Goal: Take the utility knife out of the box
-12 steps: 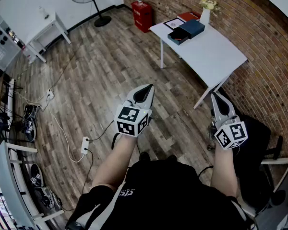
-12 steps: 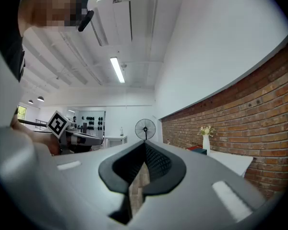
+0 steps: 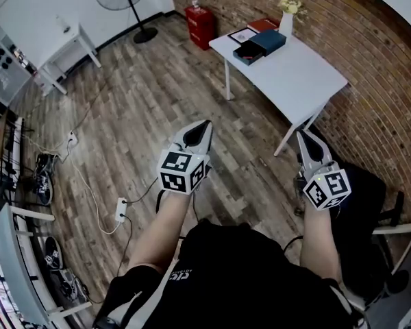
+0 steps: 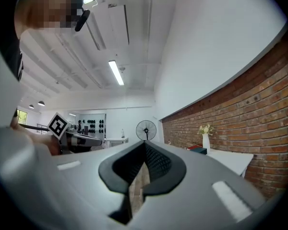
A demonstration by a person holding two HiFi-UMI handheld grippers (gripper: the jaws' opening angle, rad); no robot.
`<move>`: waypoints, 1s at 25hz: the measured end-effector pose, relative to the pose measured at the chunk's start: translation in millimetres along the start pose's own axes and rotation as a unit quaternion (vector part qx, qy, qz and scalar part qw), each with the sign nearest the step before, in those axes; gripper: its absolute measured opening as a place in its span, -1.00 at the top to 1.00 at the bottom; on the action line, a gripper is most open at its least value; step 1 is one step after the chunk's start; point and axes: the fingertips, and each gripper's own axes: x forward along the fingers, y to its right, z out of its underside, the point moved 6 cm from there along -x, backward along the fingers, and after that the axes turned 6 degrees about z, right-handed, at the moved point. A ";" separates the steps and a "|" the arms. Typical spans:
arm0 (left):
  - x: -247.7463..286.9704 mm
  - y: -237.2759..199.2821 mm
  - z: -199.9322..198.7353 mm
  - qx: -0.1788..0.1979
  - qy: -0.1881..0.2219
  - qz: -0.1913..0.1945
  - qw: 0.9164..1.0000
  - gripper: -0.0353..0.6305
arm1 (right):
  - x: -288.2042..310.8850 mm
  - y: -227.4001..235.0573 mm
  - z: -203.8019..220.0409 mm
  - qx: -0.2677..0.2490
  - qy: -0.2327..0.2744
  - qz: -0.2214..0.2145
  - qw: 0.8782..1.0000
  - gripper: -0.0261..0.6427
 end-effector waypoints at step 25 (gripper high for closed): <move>146.3 -119.3 7.7 -0.024 -0.005 0.021 0.999 0.87 | 178.9 51.3 43.4 -0.003 -0.075 -0.019 0.997 0.90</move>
